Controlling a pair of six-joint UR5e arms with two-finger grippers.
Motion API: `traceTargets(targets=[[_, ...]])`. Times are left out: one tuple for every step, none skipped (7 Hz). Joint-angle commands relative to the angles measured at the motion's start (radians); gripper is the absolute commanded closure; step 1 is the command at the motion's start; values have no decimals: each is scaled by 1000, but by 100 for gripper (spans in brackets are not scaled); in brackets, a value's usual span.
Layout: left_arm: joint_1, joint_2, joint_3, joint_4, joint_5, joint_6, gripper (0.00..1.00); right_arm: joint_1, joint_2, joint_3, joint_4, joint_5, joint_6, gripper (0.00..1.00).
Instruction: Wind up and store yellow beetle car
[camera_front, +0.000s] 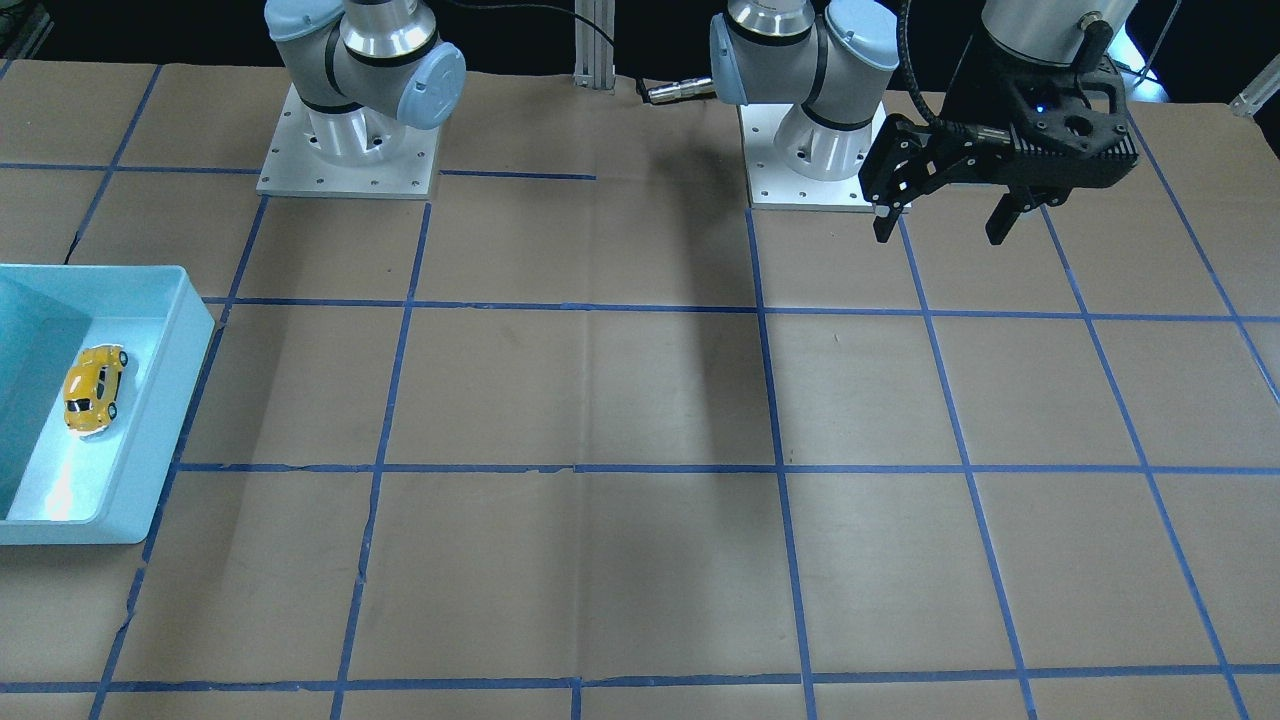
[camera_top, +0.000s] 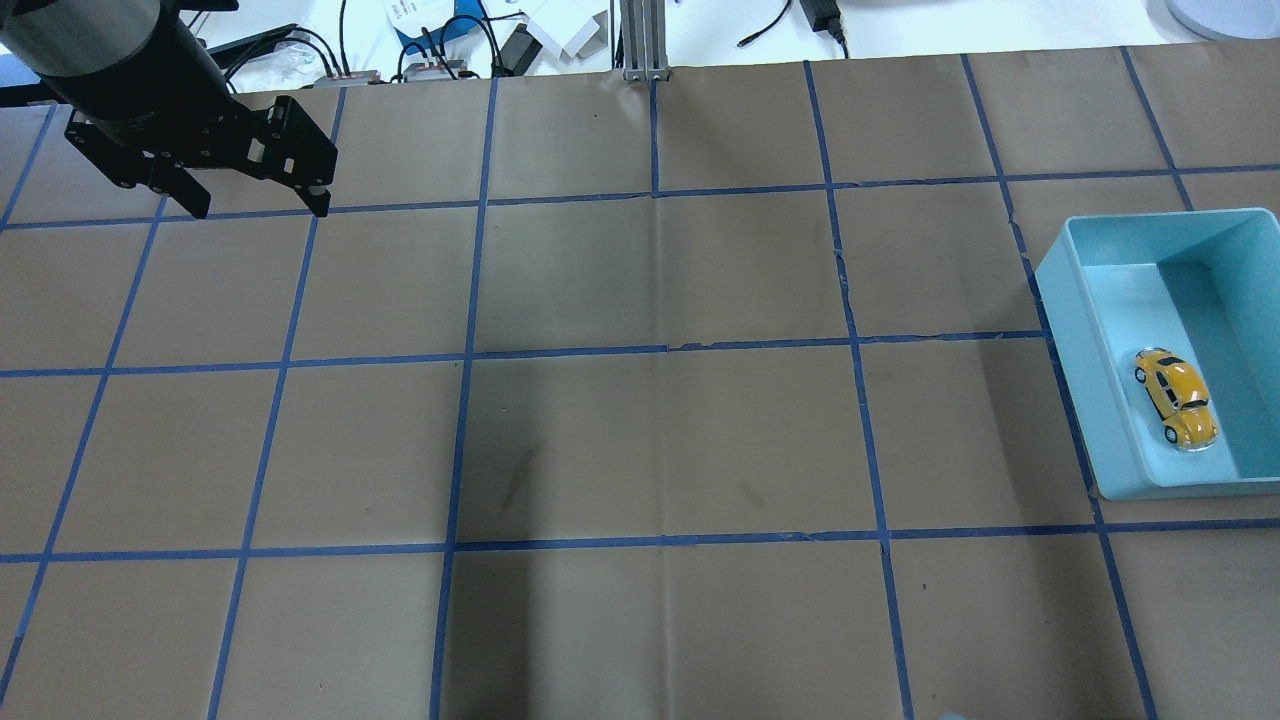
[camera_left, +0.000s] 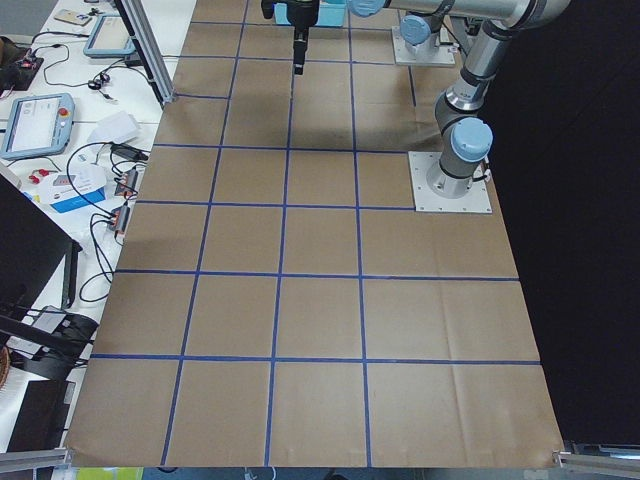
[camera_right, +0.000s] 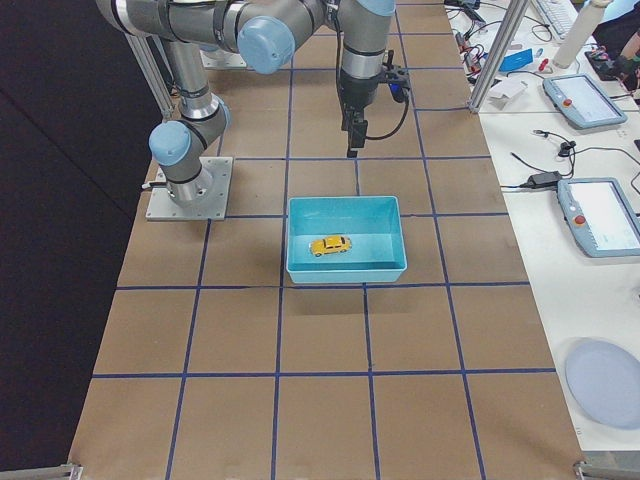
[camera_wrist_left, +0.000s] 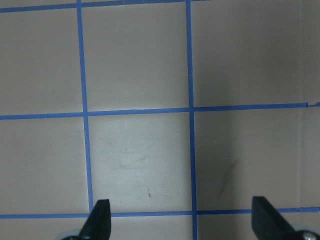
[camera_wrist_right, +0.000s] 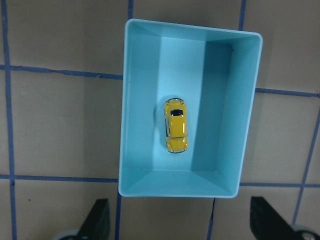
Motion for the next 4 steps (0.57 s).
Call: traceTargets(targets=[[-1, 9, 0, -4, 7, 24, 0, 168, -15, -8, -9, 51, 75, 0], [2, 1, 2, 3, -1, 30, 0, 212, -18, 0, -10, 68, 92, 0], [1, 0, 0, 3, 0, 30, 0, 244, -20, 5, -9, 125, 179, 0], [-1, 4, 0, 0, 2, 30, 0, 310, -21, 8, -3, 133, 272, 0]])
